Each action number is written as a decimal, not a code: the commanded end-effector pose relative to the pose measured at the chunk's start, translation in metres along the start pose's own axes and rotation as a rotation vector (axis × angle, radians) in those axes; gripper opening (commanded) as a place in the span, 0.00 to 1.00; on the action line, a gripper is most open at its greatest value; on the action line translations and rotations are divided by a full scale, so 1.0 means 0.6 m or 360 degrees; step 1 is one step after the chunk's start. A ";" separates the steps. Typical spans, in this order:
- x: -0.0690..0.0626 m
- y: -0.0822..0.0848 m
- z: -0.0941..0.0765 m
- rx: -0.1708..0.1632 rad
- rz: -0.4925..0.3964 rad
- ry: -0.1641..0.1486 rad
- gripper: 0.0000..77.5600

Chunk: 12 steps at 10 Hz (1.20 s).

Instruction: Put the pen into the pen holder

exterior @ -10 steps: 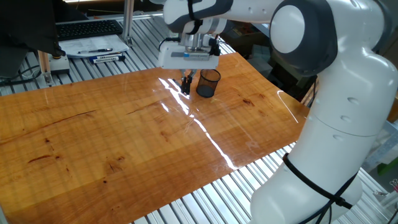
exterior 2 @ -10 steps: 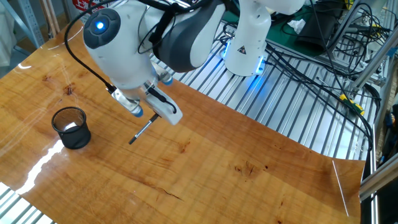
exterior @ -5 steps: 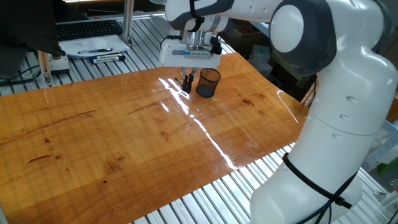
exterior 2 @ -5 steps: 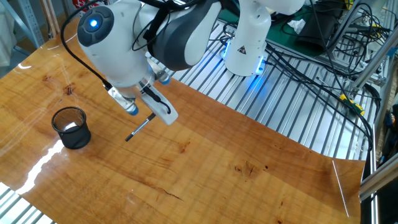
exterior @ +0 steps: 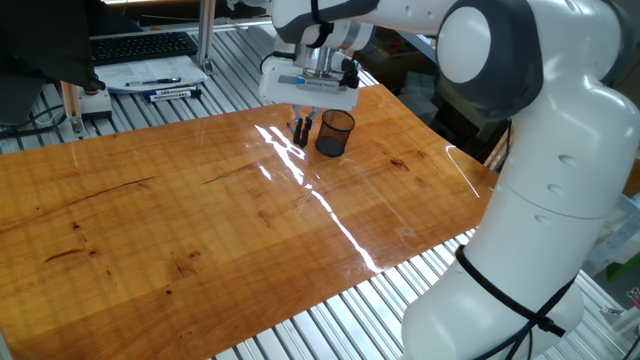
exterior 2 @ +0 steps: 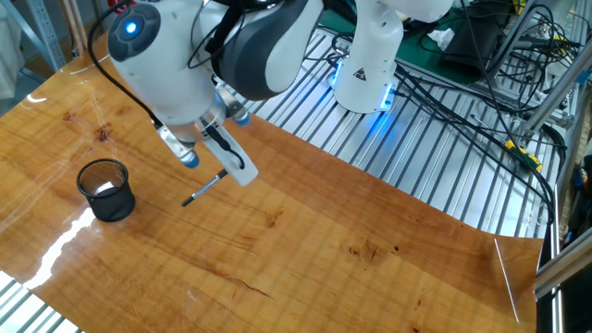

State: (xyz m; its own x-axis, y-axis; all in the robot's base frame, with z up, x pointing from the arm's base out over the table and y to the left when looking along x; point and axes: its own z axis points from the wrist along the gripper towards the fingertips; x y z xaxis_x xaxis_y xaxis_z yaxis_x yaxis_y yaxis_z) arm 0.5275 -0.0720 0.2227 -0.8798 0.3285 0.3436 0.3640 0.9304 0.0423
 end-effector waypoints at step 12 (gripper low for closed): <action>-0.034 -0.127 -0.055 -0.0078 0.0381 0.0097 0.01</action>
State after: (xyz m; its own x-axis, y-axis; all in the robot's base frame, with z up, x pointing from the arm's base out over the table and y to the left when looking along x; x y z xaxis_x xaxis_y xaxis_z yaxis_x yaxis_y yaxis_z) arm 0.5226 -0.1447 0.2345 -0.7895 0.4980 0.3589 0.5354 0.8445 0.0060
